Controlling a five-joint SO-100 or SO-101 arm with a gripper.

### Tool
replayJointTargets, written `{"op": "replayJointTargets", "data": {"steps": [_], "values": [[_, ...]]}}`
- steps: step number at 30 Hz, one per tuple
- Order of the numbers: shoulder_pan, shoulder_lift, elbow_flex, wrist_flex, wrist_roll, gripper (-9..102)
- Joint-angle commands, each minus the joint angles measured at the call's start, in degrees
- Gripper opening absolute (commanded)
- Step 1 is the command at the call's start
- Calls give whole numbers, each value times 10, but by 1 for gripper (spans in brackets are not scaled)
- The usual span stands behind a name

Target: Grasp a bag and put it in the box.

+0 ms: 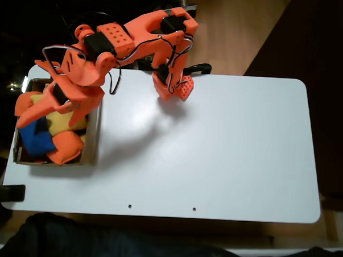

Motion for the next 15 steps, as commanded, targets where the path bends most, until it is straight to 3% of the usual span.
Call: {"op": "replayJointTargets", "data": {"steps": [1,15], "values": [[-12,43,1,12,3,76],[-82,177,55,32,6,76]]}}
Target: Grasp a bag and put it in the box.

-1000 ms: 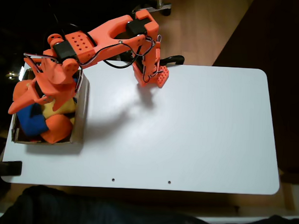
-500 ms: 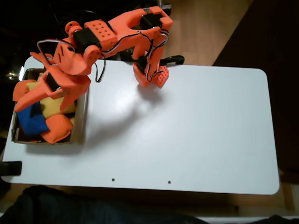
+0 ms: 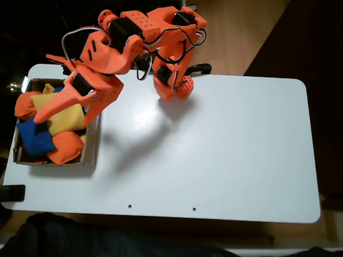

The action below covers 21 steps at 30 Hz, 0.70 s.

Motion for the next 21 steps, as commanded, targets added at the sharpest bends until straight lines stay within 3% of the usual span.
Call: {"op": "replayJointTargets", "data": {"steps": [1,17,21], "values": [[-19,42,7,1,4,76],[-120,188,56,1,7,70],[-146,214,66,1,7,64]]}}
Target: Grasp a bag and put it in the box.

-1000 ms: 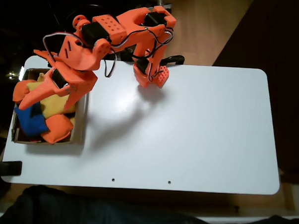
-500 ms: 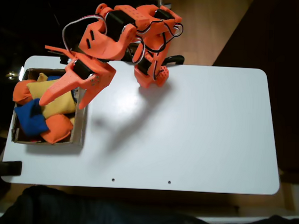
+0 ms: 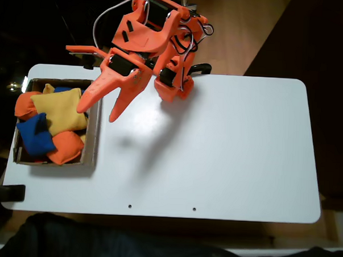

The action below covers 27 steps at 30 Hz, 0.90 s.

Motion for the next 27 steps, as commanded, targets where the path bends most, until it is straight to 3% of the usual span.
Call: {"op": "replayJointTargets", "data": {"steps": [1,12,15,27], "values": [[-18,24,5,1,4,64],[-90,105,58,-2,8,56],[-105,122,68,-5,8,46],[-163,196,115,0,9,33]]}}
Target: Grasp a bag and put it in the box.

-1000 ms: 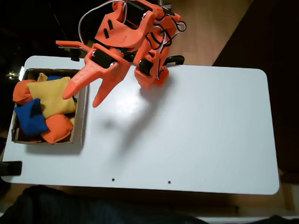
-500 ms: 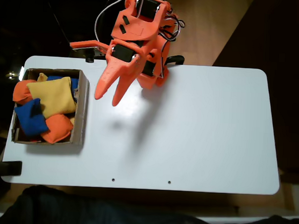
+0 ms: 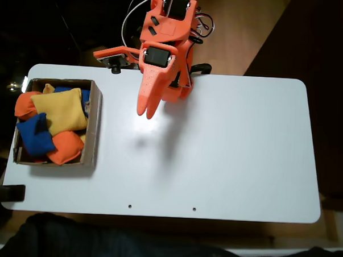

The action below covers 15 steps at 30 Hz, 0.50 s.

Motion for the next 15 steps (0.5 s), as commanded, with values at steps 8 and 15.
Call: {"op": "replayJointTargets", "data": {"steps": [8,15], "values": [[-30,51,57,0,4,18],[-48,89,120,0,4,3]]}}
